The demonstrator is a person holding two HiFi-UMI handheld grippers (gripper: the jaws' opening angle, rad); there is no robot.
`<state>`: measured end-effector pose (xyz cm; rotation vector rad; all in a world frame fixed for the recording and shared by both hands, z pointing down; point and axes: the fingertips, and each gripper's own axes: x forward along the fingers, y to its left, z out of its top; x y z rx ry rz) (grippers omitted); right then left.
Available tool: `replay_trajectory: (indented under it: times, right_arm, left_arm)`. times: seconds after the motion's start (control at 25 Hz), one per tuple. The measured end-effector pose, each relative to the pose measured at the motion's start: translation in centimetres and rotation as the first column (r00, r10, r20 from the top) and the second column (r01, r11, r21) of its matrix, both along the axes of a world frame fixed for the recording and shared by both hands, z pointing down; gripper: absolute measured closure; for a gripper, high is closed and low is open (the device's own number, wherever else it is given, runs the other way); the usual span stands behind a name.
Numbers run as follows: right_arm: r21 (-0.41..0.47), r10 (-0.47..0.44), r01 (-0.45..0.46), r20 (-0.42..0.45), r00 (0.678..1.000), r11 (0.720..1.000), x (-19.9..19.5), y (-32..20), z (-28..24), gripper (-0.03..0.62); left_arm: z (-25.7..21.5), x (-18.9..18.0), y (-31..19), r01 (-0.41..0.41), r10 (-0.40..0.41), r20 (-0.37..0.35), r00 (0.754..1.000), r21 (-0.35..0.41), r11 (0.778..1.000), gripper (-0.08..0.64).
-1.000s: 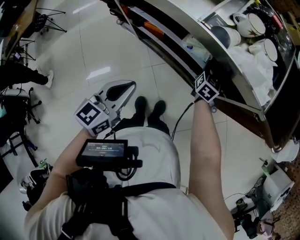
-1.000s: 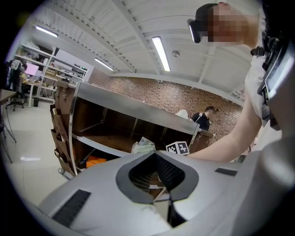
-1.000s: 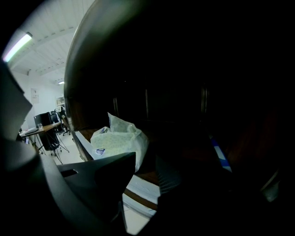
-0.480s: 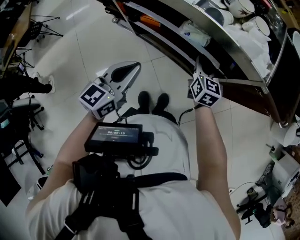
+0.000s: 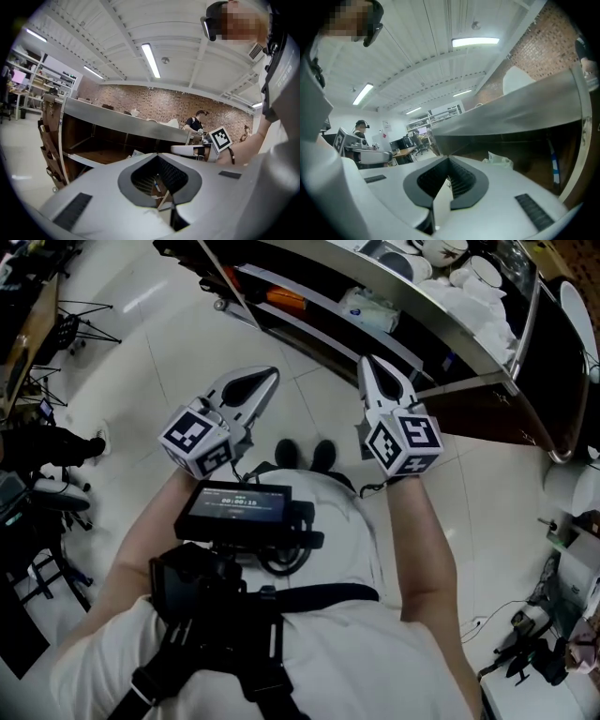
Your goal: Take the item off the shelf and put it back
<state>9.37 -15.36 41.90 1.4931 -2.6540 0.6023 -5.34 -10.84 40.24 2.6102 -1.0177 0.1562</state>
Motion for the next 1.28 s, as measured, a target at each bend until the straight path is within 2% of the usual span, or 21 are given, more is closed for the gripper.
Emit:
replay_trajectory:
  times: [0.36,0.72,1.04,1.28]
  right_arm:
    - [0.053,-0.056,0.052,0.066,0.996,0.997,-1.7,3.9,-4.4,0.591]
    - [0.088,-0.103,0.102,0.002,0.995,0.991,-3.7,6.2,-7.7,0.591]
    - [-0.006,-0.073,0.073,0.014,0.997,0.997,-4.3,6.0,-6.4,0.591]
    - [-0.018,-0.078,0.078,0.009,0.997,0.997,-4.5,5.5,-5.8,0.591]
  left_arm:
    - [-2.4,1.0,1.2,-0.033,0.033,0.004,0.999,0.048,0.998,0.554]
    - [-4.0,2.2,1.7,-0.094,0.096,-0.006,0.995,0.101,0.99,0.554]
    - [-5.2,3.0,2.1,-0.104,0.106,-0.018,0.994,0.08,0.991,0.554]
    - [-4.0,2.9,1.8,-0.115,0.117,-0.021,0.993,0.078,0.99,0.554]
